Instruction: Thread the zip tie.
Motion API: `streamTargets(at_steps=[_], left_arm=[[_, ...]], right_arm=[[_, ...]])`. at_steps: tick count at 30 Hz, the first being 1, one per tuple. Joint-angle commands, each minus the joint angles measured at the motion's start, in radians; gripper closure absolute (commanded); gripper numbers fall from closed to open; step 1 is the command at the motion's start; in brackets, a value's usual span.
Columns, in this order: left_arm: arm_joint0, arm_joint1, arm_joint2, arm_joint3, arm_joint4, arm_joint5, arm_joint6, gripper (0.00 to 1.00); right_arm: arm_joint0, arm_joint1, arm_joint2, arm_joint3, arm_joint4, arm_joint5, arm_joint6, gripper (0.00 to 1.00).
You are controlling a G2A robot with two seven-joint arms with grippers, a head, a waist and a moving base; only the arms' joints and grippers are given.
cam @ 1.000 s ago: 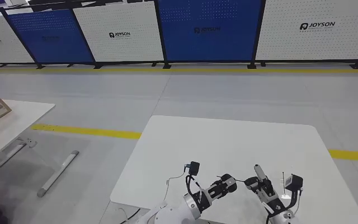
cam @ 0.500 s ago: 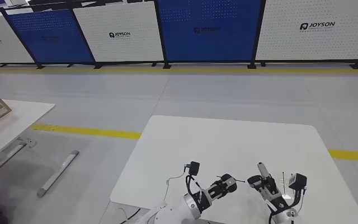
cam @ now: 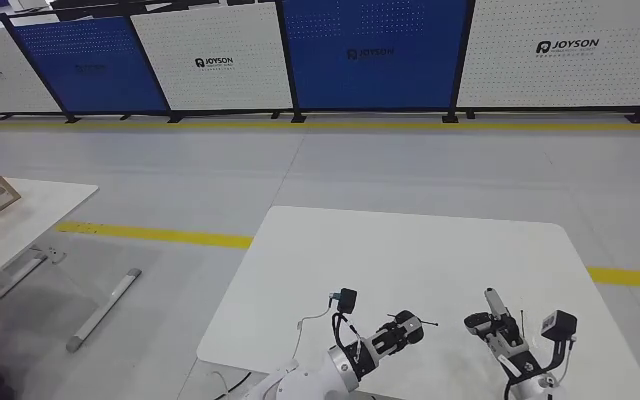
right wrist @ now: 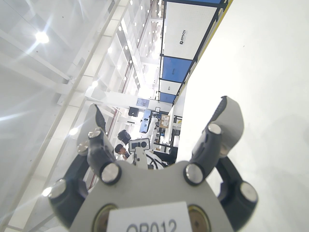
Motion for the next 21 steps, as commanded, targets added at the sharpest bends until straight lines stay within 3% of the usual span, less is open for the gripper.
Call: streamTargets(at_steps=[1, 6, 12, 21], left_arm=[[0.0, 0.0, 0.0, 0.0, 0.0, 0.0, 0.0, 1.0], [-0.005, -0.001, 0.006, 0.002, 0.0, -0.004, -0.01, 1.0], [-0.022, -0.002, 0.039, -0.002, 0.094, 0.067, -0.017, 1.0], [-0.023, -0.003, 0.045, -0.009, 0.08, 0.062, -0.036, 1.0]], right_arm=[[0.0, 0.0, 0.0, 0.0, 0.0, 0.0, 0.0, 0.0], [0.0, 0.0, 0.0, 0.0, 0.0, 0.0, 0.0, 0.0], [0.0, 0.0, 0.0, 0.0, 0.0, 0.0, 0.0, 0.0], [0.0, 0.0, 0.0, 0.0, 0.0, 0.0, 0.0, 0.0]])
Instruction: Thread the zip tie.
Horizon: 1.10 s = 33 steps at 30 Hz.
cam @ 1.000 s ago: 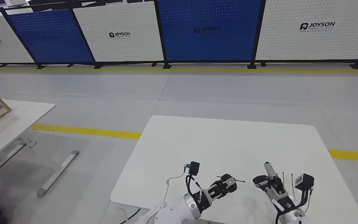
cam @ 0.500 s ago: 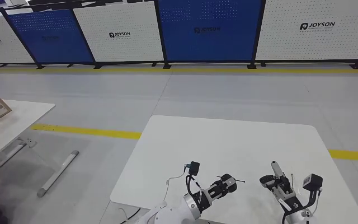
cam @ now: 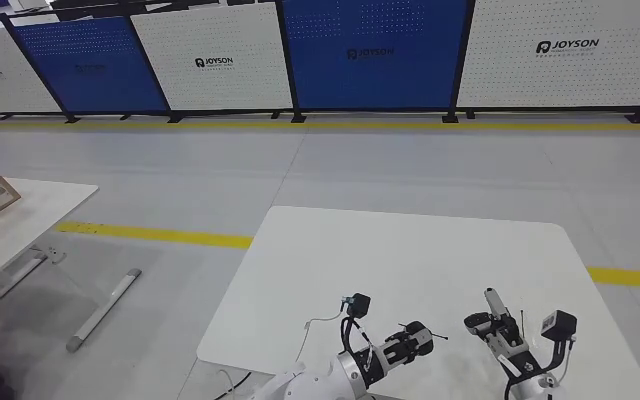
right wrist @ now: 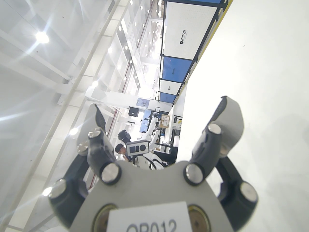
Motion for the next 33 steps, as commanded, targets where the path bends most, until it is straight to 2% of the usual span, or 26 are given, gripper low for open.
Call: streamTargets(at_steps=[1, 7, 13, 15, 17, 18, 31, 33], left_arm=[[0.0, 0.0, 0.0, 0.0, 0.0, 0.0, 0.0, 1.0], [0.0, 0.0, 0.0, 0.0, 0.0, 0.0, 0.0, 1.0], [0.0, 0.0, 0.0, 0.0, 0.0, 0.0, 0.0, 1.0], [0.0, 0.0, 0.0, 0.0, 0.0, 0.0, 0.0, 1.0], [0.0, 0.0, 0.0, 0.0, 0.0, 0.0, 0.0, 1.0], [0.0, 0.0, 0.0, 0.0, 0.0, 0.0, 0.0, 1.0], [0.0, 0.0, 0.0, 0.0, 0.0, 0.0, 0.0, 1.0], [0.0, 0.0, 0.0, 0.0, 0.0, 0.0, 0.0, 1.0]], right_arm=[[0.0, 0.0, 0.0, 0.0, 0.0, 0.0, 0.0, 0.0], [0.011, 0.008, 0.022, -0.018, -0.106, 0.034, 0.046, 0.0], [0.001, 0.024, 0.098, -0.096, -0.27, 0.126, 0.093, 0.0], [0.006, 0.029, 0.111, -0.117, -0.329, 0.171, 0.115, 0.0], [0.015, 0.029, 0.113, -0.128, -0.348, 0.205, 0.101, 0.0], [0.021, 0.026, 0.109, -0.13, -0.309, 0.215, 0.089, 0.0], [0.021, 0.026, 0.109, -0.129, -0.312, 0.214, 0.087, 0.0], [0.026, 0.028, 0.108, -0.13, -0.351, 0.207, 0.093, 0.0]])
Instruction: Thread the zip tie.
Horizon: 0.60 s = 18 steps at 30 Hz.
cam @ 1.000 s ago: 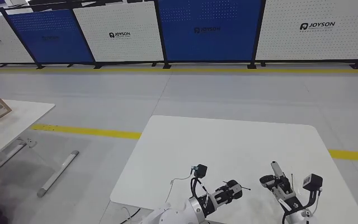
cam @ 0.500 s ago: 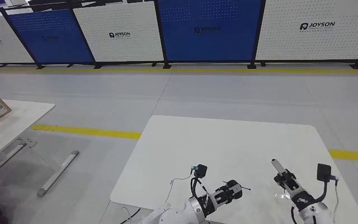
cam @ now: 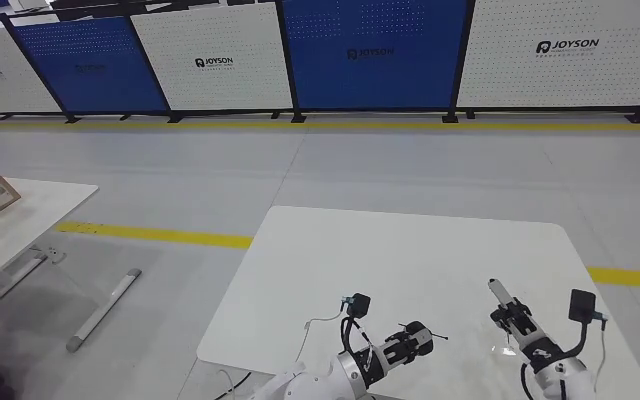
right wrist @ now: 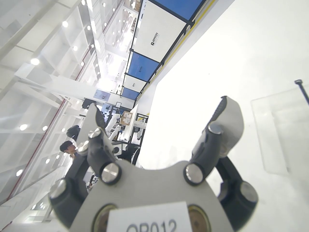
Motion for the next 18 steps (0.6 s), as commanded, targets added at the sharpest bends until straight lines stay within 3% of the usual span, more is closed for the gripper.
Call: streamTargets(at_steps=[1, 9, 13, 18], left_arm=[[0.0, 0.0, 0.0, 0.0, 0.0, 0.0, 0.0, 1.0], [0.0, 0.0, 0.0, 0.0, 0.0, 0.0, 0.0, 1.0], [0.0, 0.0, 0.0, 0.0, 0.0, 0.0, 0.0, 1.0], [0.0, 0.0, 0.0, 0.0, 0.0, 0.0, 0.0, 1.0]], right_arm=[[0.005, 0.003, 0.006, -0.005, -0.038, -0.005, 0.014, 0.0], [0.022, 0.03, 0.085, -0.068, -0.254, 0.039, 0.214, 0.0], [0.049, 0.039, 0.078, -0.074, -0.362, 0.083, 0.306, 0.0], [0.068, 0.04, 0.061, -0.069, -0.4, 0.106, 0.319, 0.0]])
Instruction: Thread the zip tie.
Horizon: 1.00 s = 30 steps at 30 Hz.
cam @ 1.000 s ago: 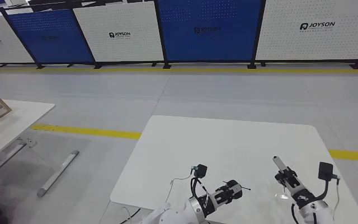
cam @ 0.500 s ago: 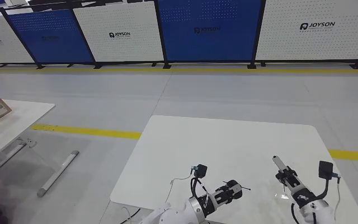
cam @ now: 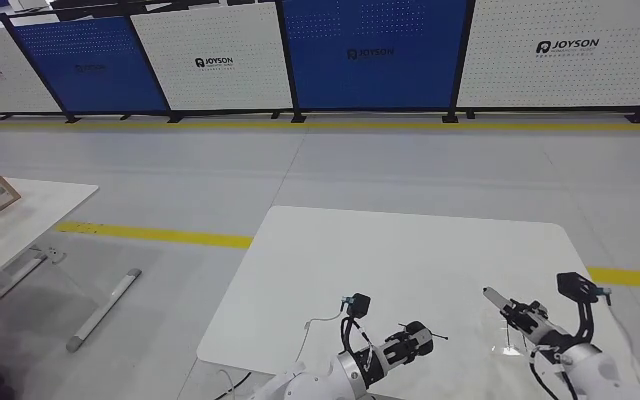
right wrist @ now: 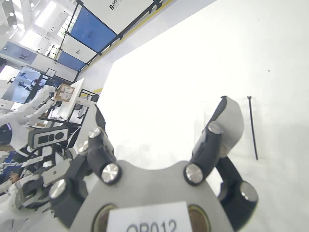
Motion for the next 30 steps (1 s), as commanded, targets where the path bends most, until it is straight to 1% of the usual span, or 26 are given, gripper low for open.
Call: streamTargets(at_steps=[1, 8, 11, 12, 15, 16, 18, 19, 22, 24, 30], left_arm=[[0.0, 0.0, 0.0, 0.0, 0.0, 0.0, 0.0, 1.0], [0.0, 0.0, 0.0, 0.0, 0.0, 0.0, 0.0, 1.0], [0.0, 0.0, 0.0, 0.0, 0.0, 0.0, 0.0, 1.0], [0.0, 0.0, 0.0, 0.0, 0.0, 0.0, 0.0, 1.0], [0.0, 0.0, 0.0, 0.0, 0.0, 0.0, 0.0, 1.0], [0.0, 0.0, 0.0, 0.0, 0.0, 0.0, 0.0, 1.0], [0.0, 0.0, 0.0, 0.0, 0.0, 0.0, 0.0, 1.0], [0.0, 0.0, 0.0, 0.0, 0.0, 0.0, 0.0, 1.0], [0.0, 0.0, 0.0, 0.0, 0.0, 0.0, 0.0, 1.0], [0.0, 0.0, 0.0, 0.0, 0.0, 0.0, 0.0, 1.0], [0.0, 0.0, 0.0, 0.0, 0.0, 0.0, 0.0, 1.0]], right_arm=[[-0.001, 0.0, 0.001, 0.0, 0.002, -0.001, -0.001, 0.0], [-0.001, 0.0, 0.001, 0.0, 0.002, -0.001, -0.001, 0.0], [-0.003, 0.002, -0.004, -0.001, -0.054, 0.017, -0.002, 0.0], [-0.003, 0.005, 0.002, -0.006, -0.102, 0.046, 0.006, 0.0], [-0.007, 0.009, 0.005, -0.045, -0.218, 0.106, 0.023, 0.0], [-0.01, 0.01, 0.005, -0.055, -0.239, 0.118, 0.03, 0.0], [-0.015, 0.014, 0.007, -0.073, -0.322, 0.141, 0.052, 0.0], [-0.019, 0.015, 0.003, -0.087, -0.358, 0.166, 0.065, 0.0], [-0.011, 0.016, -0.018, -0.096, -0.433, 0.195, 0.096, 0.0], [0.0, 0.014, -0.027, -0.079, -0.469, 0.197, 0.086, 0.0], [0.0, 0.014, -0.027, -0.079, -0.469, 0.197, 0.086, 0.0]])
